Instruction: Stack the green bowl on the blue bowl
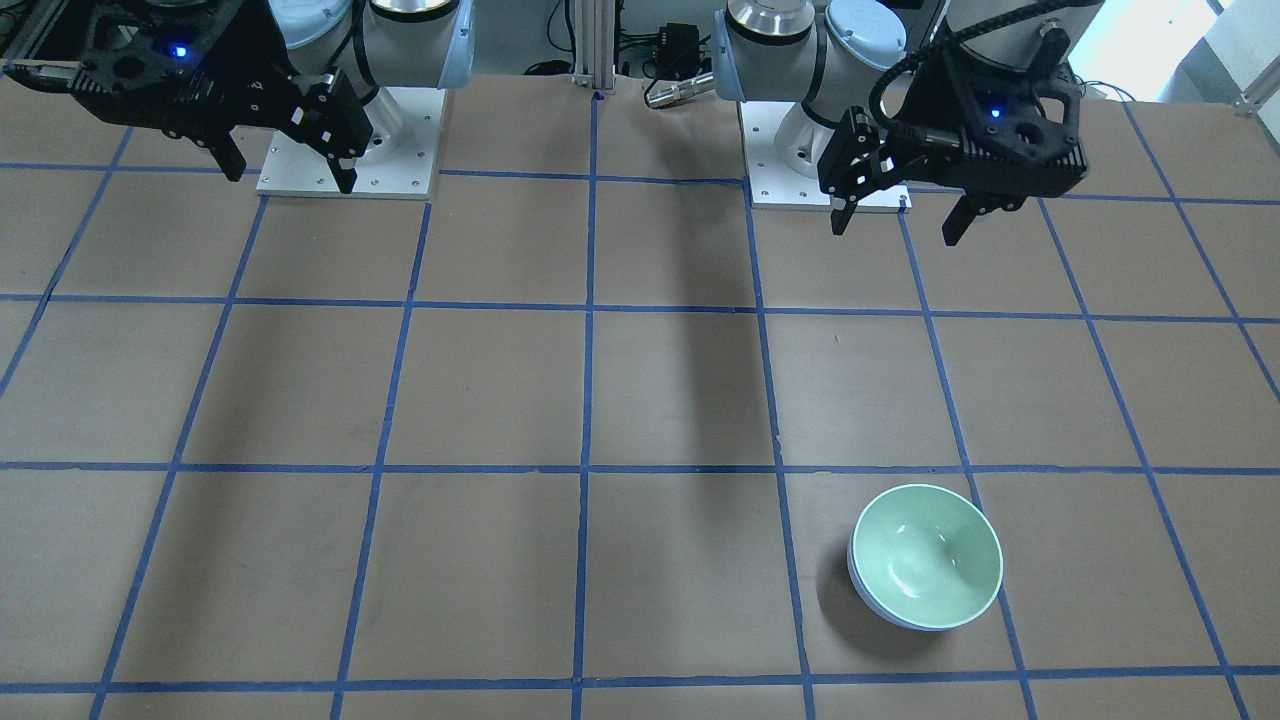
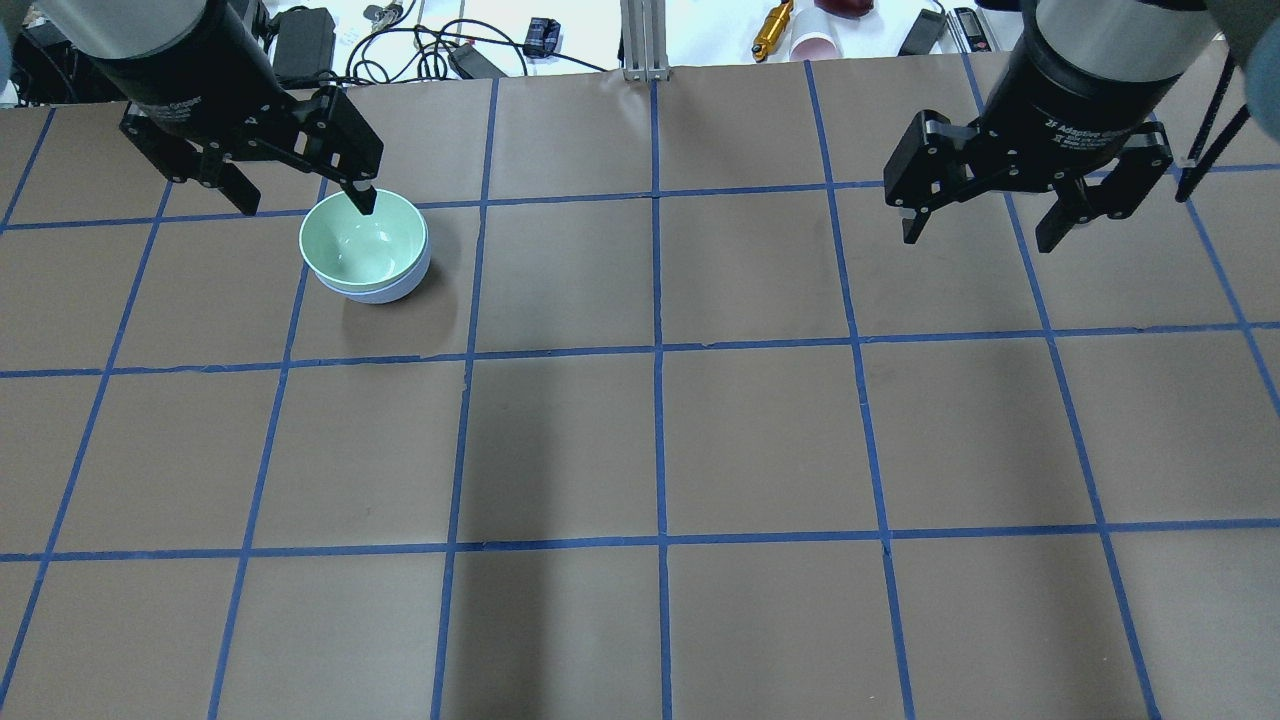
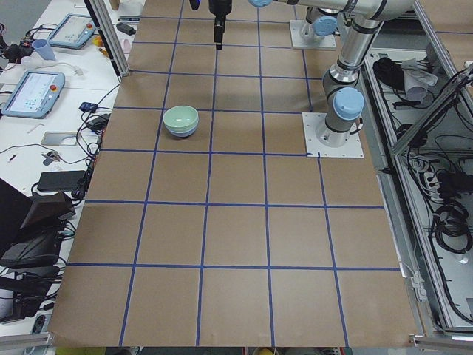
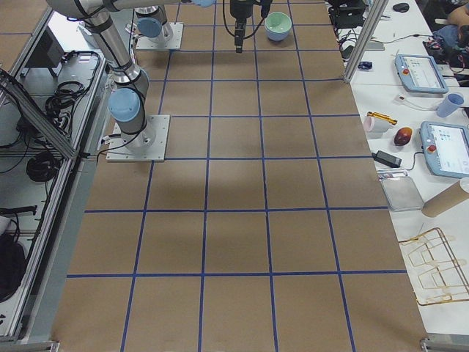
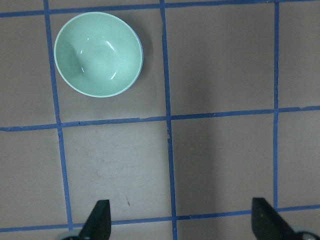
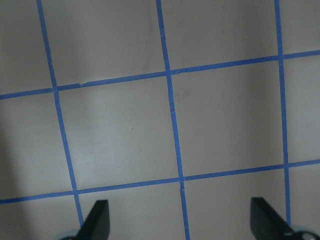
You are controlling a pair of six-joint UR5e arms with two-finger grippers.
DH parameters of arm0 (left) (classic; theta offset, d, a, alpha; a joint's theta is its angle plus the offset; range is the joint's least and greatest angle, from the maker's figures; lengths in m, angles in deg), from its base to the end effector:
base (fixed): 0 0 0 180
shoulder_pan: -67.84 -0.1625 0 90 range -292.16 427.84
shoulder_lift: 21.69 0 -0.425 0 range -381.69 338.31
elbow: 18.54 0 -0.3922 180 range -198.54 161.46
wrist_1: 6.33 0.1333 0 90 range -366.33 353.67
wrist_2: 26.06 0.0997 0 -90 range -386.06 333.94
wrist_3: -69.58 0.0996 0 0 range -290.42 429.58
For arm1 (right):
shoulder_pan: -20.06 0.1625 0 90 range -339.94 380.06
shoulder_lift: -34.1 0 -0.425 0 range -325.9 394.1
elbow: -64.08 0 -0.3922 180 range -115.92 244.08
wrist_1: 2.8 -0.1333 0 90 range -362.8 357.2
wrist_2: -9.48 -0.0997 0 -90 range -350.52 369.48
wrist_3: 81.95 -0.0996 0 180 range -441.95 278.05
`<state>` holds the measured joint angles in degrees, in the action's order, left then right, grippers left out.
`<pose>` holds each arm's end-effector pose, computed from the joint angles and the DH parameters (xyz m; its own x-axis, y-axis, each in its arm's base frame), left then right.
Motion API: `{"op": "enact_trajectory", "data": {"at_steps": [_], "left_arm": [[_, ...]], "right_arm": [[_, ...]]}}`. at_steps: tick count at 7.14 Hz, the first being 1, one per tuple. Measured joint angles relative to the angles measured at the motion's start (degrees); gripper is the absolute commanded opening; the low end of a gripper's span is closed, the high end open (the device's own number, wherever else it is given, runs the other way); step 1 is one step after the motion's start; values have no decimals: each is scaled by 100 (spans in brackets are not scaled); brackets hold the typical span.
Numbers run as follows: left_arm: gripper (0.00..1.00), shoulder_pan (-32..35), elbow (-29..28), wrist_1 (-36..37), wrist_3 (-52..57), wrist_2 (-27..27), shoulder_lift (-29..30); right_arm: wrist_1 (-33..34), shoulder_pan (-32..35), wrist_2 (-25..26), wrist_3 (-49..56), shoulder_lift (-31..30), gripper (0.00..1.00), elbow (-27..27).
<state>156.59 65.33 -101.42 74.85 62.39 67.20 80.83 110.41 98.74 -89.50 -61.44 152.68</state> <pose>-0.1254 -0.4871 0.5411 -0.9972 0.0711 0.0235 0.0701 0.9967 -0.0398 0.1373 -0.4482 0.5343 -0.9920 0.1252 -0.0141 0.1253 0.9921 -0.0082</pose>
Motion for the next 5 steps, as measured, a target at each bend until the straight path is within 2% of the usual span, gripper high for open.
{"op": "enact_trajectory", "data": {"at_steps": [3, 5], "left_arm": [[100, -33, 107, 143, 68, -7, -102], [100, -76, 121, 551, 188, 2, -47]], "right_arm": [[-3, 0, 3, 0, 0, 100, 3], [-3, 0, 4, 0, 0, 100, 7]]}}
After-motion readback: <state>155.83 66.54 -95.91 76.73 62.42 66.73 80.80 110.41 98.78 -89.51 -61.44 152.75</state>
